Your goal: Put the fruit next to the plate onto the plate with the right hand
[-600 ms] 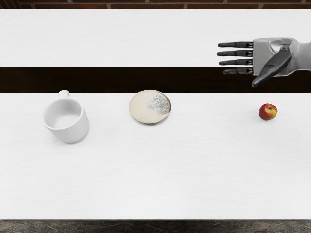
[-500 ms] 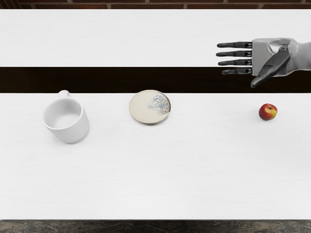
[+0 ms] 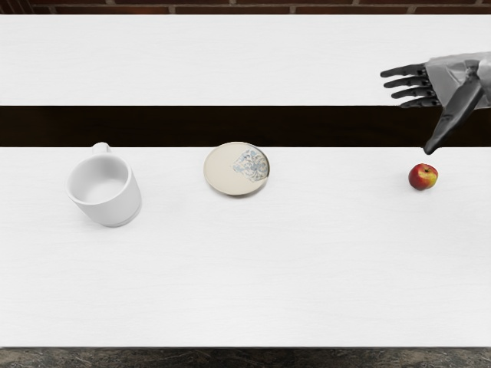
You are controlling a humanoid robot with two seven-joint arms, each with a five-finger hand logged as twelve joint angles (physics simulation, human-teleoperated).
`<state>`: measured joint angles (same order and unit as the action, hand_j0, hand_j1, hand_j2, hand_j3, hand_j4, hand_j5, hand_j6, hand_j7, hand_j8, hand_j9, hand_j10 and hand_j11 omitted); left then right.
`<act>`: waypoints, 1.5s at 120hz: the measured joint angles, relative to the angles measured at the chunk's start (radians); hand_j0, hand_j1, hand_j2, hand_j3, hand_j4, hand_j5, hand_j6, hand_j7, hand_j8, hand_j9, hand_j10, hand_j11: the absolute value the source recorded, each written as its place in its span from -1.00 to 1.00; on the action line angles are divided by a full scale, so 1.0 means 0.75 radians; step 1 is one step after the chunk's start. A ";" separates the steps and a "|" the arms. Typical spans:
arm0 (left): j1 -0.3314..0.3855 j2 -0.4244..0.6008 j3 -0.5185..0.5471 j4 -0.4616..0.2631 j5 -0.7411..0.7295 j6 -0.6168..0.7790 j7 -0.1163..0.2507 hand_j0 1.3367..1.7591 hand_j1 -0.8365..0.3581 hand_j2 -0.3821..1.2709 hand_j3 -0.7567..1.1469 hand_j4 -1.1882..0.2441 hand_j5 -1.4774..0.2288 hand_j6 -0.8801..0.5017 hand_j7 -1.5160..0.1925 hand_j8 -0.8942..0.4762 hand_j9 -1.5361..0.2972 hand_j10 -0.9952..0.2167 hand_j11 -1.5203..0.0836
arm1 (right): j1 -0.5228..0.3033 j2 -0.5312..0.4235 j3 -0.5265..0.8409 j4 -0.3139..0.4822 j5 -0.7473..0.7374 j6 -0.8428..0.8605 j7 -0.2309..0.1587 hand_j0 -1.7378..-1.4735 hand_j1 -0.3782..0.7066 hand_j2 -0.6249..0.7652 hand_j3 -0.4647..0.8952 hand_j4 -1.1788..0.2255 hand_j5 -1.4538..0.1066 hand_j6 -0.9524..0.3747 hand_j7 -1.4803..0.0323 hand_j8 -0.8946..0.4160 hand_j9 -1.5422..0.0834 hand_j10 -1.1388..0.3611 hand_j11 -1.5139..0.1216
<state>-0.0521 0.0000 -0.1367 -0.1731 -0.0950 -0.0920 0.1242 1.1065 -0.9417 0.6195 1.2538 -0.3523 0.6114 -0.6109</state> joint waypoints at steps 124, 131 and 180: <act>0.000 0.000 0.000 0.000 0.000 0.000 0.000 0.52 0.98 -0.54 -0.21 0.66 0.73 0.27 0.77 0.30 0.68 0.64 0.90 | -0.365 -0.113 -0.025 0.520 -0.723 -0.633 0.000 -0.40 -0.92 -0.10 -0.32 0.65 0.84 0.40 0.93 0.33 0.87 0.49 0.83; 0.000 0.000 0.000 0.000 0.000 0.000 0.000 0.52 0.98 -0.54 -0.21 0.66 0.73 0.27 0.77 0.30 0.68 0.64 0.90 | -0.383 -0.108 -0.026 0.520 -0.745 -0.654 0.000 -0.40 -0.90 -0.10 -0.32 0.64 0.83 0.39 0.92 0.32 0.86 0.48 0.82; 0.000 0.000 0.000 0.000 0.000 0.000 0.000 0.52 0.98 -0.54 -0.21 0.66 0.73 0.27 0.77 0.30 0.68 0.64 0.90 | -0.436 -0.069 -0.102 0.517 -0.867 -0.837 0.032 -0.40 -0.69 -0.13 -0.32 0.50 0.67 0.24 0.76 0.17 0.71 0.35 0.66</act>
<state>-0.0521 0.0000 -0.1368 -0.1731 -0.0950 -0.0920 0.1242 0.7795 -0.9935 0.5428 1.6417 -1.0023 -0.0167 -0.5872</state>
